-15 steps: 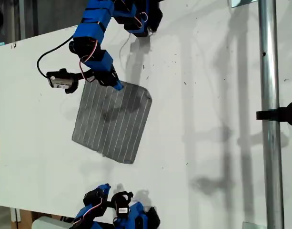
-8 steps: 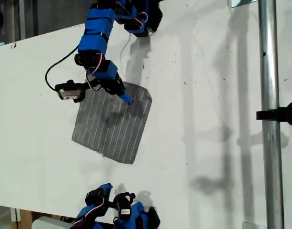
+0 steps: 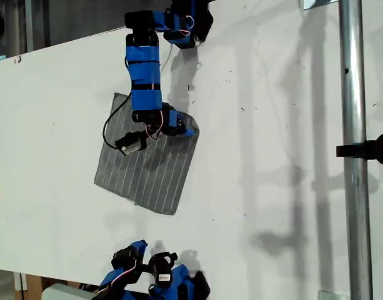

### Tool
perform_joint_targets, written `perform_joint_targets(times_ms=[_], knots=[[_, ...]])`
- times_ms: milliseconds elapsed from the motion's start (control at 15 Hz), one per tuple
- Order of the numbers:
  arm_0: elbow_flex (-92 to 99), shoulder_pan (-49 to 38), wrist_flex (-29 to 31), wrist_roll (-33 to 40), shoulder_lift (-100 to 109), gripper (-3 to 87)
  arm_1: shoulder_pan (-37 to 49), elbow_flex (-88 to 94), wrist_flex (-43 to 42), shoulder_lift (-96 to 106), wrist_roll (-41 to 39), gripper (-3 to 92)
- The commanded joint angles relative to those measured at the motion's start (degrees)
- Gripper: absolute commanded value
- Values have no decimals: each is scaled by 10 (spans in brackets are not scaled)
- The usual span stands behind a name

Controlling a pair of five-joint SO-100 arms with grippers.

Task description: Grasp corners of a towel and fold twice.

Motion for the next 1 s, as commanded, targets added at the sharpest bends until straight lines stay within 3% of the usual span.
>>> perform_joint_targets(times_ms=[0,267,400,467,800,933], knots=[[-19,5,-2,4,3,-28,-8,4,-25,-8,4,224],[-18,0,3,7,3,-28,4,7,-47,-63,4,236],[-18,-2,6,7,3,-28,11,5,-54,-72,5,42],[-18,-2,6,7,3,-28,11,2,-55,-72,5,-2],[-108,34,29,15,-75,-28,3,-9,-62,-66,7,-2],[-239,75,56,83,-184,-4,2,-11,-62,-62,4,-2]])
